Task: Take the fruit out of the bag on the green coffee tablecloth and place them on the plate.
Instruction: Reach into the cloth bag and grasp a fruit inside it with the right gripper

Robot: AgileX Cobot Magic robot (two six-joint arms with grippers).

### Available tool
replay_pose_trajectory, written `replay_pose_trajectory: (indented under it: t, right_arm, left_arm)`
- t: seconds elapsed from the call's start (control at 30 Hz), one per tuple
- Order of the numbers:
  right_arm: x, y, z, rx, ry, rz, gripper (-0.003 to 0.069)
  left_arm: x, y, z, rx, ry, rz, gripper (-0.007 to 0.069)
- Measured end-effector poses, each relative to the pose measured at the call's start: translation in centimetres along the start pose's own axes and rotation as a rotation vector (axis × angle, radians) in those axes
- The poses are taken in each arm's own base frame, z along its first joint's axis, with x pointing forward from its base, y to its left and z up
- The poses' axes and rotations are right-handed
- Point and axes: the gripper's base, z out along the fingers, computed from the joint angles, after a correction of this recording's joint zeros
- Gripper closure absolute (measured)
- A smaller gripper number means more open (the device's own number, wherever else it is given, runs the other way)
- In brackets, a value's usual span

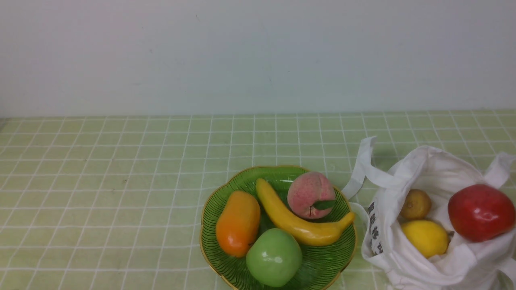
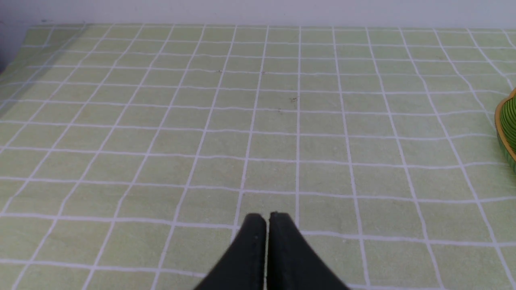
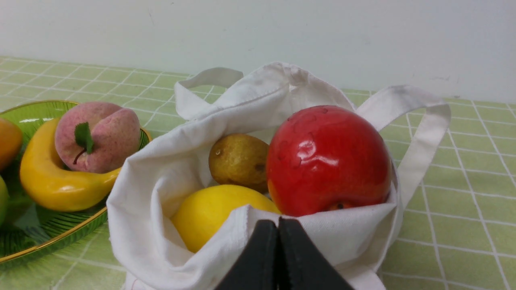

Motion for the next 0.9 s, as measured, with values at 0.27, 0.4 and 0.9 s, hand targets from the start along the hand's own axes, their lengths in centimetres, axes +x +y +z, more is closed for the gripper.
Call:
replay_pose_trajectory:
  t: [0.27,0.4,0.9]
  right_arm:
    - [0.0,0.0,0.0,0.0,0.0,0.0,0.0673]
    - [0.0,0.0,0.0,0.0,0.0,0.0,0.0673]
    - [-0.82,0.61,-0.04,-0.093,-0.077,0.584,0.0673]
  left_arm:
    - [0.0,0.0,0.0,0.0,0.0,0.0,0.0632]
    - [0.0,0.0,0.0,0.0,0.0,0.0,0.0632]
    - [0.0,0.0,0.0,0.0,0.0,0.0,0.0632]
